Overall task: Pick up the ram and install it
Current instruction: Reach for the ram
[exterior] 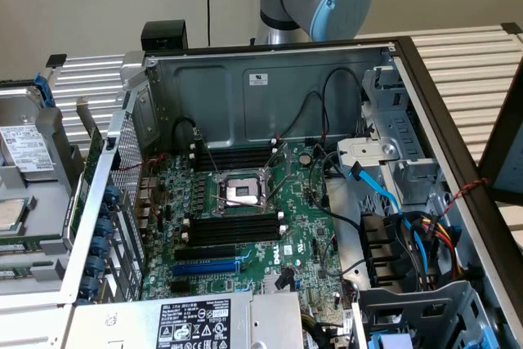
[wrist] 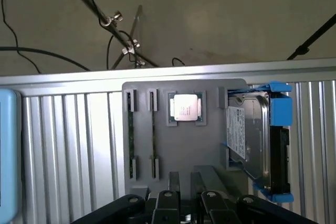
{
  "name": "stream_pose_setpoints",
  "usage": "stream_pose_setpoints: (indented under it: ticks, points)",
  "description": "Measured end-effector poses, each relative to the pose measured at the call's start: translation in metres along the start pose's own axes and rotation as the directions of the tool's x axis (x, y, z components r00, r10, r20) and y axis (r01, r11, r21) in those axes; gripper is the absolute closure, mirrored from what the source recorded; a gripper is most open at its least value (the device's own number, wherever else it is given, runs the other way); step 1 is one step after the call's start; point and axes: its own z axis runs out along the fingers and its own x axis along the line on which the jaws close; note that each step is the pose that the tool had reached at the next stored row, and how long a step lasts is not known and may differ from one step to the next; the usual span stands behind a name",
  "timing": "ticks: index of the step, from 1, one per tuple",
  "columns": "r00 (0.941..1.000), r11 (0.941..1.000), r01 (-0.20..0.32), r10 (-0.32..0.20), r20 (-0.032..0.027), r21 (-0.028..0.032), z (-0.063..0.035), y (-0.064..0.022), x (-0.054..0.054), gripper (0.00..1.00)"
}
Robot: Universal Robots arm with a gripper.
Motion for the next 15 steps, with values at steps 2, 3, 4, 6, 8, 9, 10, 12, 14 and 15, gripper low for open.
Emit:
stream_pose_setpoints:
  ticks: [2, 3, 4, 6, 8, 9, 10, 12, 14, 15]
  points:
    - [1.0000, 1.0000, 0.000, 0.000, 0.0000, 0.0000, 0.0000, 0.0000, 0.000, 0.77]
    - [1.0000, 1.0000, 0.000, 0.000, 0.0000, 0.0000, 0.0000, 0.0000, 0.000, 0.77]
    - [1.0000, 1.0000, 0.000, 0.000, -0.0001, -0.0001, -0.0001, -0.0001, 0.000, 0.77]
    - [1.0000, 1.0000, 0.000, 0.000, 0.0000, 0.0000, 0.0000, 0.0003, 0.001, 0.77]
    - [1.0000, 1.0000, 0.000, 0.000, 0.0000, 0.0000, 0.0000, 0.0012, 0.004, 0.77]
    - [1.0000, 1.0000, 0.000, 0.000, 0.0000, 0.0000, 0.0000, 0.0017, 0.005, 0.77]
    - [1.0000, 1.0000, 0.000, 0.000, 0.0000, 0.0000, 0.0000, 0.0022, 0.007, 0.77]
    - [1.0000, 1.0000, 0.000, 0.000, 0.0000, -0.0001, 0.0000, 0.0031, 0.009, 0.77]
    - [1.0000, 1.0000, 0.000, 0.000, 0.0000, 0.0000, 0.0001, 0.0037, 0.010, 0.77]
    - [1.0000, 1.0000, 0.000, 0.000, 0.0000, -0.0001, 0.0000, 0.0041, 0.010, 0.77]
